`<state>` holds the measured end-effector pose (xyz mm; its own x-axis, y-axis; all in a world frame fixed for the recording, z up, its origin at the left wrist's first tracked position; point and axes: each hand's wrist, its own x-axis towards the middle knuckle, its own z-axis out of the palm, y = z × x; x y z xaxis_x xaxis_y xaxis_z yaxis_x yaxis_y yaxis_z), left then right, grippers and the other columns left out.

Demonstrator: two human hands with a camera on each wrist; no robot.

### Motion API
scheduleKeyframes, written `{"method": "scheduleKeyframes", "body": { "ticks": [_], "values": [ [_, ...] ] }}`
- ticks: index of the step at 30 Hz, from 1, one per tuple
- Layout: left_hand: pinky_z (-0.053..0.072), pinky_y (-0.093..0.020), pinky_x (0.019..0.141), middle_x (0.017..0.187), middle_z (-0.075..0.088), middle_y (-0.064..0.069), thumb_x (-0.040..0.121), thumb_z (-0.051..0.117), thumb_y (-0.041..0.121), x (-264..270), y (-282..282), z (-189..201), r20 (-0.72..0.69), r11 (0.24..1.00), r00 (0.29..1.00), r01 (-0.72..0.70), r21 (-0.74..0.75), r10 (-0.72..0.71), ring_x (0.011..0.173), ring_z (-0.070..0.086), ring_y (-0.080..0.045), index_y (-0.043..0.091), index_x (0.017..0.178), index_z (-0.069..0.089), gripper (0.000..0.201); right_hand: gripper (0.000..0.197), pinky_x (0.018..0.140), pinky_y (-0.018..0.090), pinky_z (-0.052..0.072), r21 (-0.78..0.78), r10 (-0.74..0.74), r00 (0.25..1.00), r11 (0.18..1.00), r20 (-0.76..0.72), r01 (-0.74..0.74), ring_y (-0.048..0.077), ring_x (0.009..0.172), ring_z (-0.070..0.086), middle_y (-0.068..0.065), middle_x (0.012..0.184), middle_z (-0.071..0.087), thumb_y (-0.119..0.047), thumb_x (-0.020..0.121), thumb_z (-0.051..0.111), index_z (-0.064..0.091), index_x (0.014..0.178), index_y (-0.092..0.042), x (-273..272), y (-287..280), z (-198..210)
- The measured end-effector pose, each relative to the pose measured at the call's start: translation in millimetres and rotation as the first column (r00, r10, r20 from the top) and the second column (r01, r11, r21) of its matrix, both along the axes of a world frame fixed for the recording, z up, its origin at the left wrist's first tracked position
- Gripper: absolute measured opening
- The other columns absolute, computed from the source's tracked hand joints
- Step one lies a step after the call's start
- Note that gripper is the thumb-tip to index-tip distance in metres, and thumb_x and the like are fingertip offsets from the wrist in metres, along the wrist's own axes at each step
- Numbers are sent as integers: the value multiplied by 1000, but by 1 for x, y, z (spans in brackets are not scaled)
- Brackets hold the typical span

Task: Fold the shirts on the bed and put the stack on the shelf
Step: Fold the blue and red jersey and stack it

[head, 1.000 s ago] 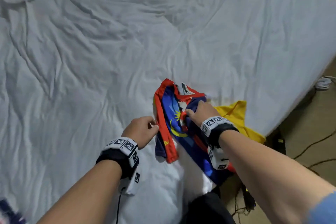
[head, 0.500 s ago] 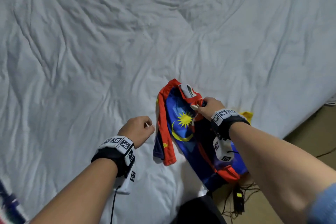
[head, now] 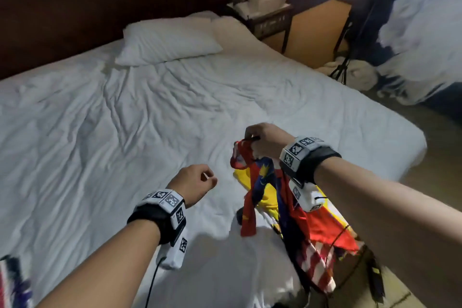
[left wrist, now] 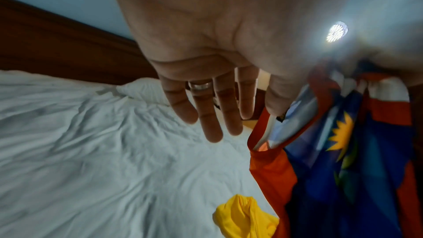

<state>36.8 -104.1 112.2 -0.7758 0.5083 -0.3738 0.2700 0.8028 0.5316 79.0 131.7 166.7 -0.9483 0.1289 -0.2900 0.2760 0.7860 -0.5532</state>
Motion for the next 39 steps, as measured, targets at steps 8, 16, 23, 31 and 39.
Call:
{"method": "scheduleKeyframes", "body": {
  "ticks": [8, 16, 23, 31, 39],
  "values": [
    [51, -40, 96, 134, 58, 0, 65, 78, 55, 17, -106, 87, -212, 964, 977, 56, 260, 0, 119, 58, -19, 29, 144, 43, 91, 4, 51, 25, 41, 98, 192, 928, 981, -318, -169, 15, 60, 52, -1, 67, 56, -20, 78, 60, 57, 77, -17, 36, -143, 146],
    [38, -34, 58, 59, 55, 4, 71, 58, 48, 31, -186, 164, -297, 861, 916, -91, 501, 270, 57, 49, -18, 17, 68, 55, 31, 14, 64, 26, 34, 283, 331, 775, 937, -539, -203, 20, 72, 48, 0, 79, 56, -11, 76, 60, 58, 88, -17, 21, -186, 211],
    [38, -20, 55, 69, 65, 6, 88, 71, 7, 22, -246, 259, -436, 749, 723, -167, 641, 535, 63, 51, -9, 16, 81, 69, 11, 13, 64, 30, 37, 298, 278, 730, 949, -624, -107, 27, 71, 51, 5, 79, 57, -6, 87, 57, 58, 100, -10, -11, -181, 216],
    [47, -38, 65, 59, 57, 3, 85, 73, 25, 24, -286, 320, -732, 936, 586, -271, 226, 347, 67, 56, -29, 30, 67, 64, 21, 5, 79, 31, 43, 501, 450, 697, 852, -558, -149, 31, 95, 61, 7, 93, 60, -17, 87, 62, 63, 91, -17, -42, -181, 233],
    [50, -39, 73, 72, 61, 0, 96, 56, 41, 22, -311, 338, -786, 907, 534, -413, 77, 310, 83, 62, -34, 30, 68, 55, 31, 11, 71, 28, 42, 529, 374, 813, 843, -447, -97, 28, 94, 66, 4, 88, 66, -32, 88, 66, 70, 91, -22, -50, -177, 235]
  ]
}}
